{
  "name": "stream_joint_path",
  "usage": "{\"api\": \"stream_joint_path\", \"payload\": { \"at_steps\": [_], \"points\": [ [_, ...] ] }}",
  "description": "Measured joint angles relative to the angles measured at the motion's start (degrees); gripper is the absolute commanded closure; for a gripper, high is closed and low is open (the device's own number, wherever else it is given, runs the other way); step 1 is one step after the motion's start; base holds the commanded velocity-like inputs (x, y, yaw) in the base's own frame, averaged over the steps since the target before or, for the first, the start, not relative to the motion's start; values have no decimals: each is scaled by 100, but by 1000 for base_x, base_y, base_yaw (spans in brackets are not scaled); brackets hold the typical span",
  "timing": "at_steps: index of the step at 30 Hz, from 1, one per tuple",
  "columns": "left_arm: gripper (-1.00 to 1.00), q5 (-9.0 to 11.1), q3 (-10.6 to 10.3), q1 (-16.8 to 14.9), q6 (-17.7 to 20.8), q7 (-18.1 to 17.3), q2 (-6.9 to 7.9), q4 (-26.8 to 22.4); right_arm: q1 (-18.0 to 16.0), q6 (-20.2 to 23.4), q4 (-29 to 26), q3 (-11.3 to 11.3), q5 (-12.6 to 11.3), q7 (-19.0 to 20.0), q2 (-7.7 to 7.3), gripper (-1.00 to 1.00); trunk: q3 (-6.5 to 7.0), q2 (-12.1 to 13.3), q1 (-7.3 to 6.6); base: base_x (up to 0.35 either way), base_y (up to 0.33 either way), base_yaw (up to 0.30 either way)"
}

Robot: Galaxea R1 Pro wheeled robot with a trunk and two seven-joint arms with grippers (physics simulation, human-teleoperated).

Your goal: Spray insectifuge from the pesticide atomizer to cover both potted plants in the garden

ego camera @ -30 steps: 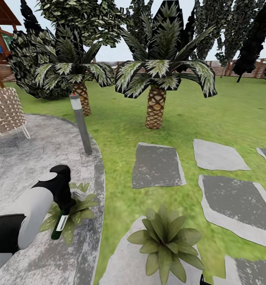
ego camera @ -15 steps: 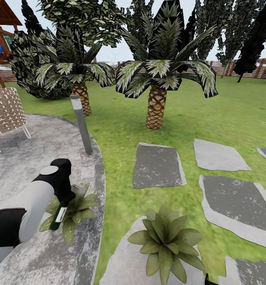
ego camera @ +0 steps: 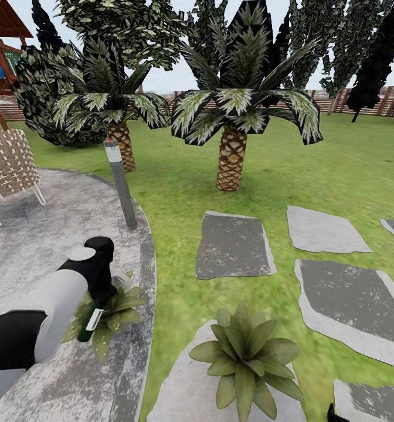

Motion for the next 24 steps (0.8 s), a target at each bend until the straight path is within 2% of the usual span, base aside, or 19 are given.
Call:
{"api": "stream_joint_path", "payload": {
  "at_steps": [1,2,3,5,8,17,24],
  "points": [
    [100,-16,-27,17,0,0,-33,2,0,-3,3,-40,3,2,-32,-100,0,0,0,0,0,0],
    [100,-13,-614,23,3,3,-246,5,1,5,4,-228,22,2,-359,-100,0,0,0,6,0,0],
    [100,-3,-638,50,4,2,-340,4,0,-12,4,-305,-12,4,-892,-100,0,0,0,76,0,0],
    [100,-6,-652,97,14,2,-391,4,2,-2,5,-260,13,3,-845,-100,0,0,-2,188,0,0],
    [100,13,-655,133,18,2,-389,1,4,-4,5,-267,10,3,-840,-100,0,0,-2,160,0,0],
    [100,-8,-655,195,27,3,-414,-51,1,-4,-20,-261,3,11,-783,-100,-11,0,0,12,0,51],
    [100,-20,-647,196,41,4,-421,-61,0,-5,-25,-267,8,2,-782,-100,-56,0,3,-230,-73,182]
  ]
}}
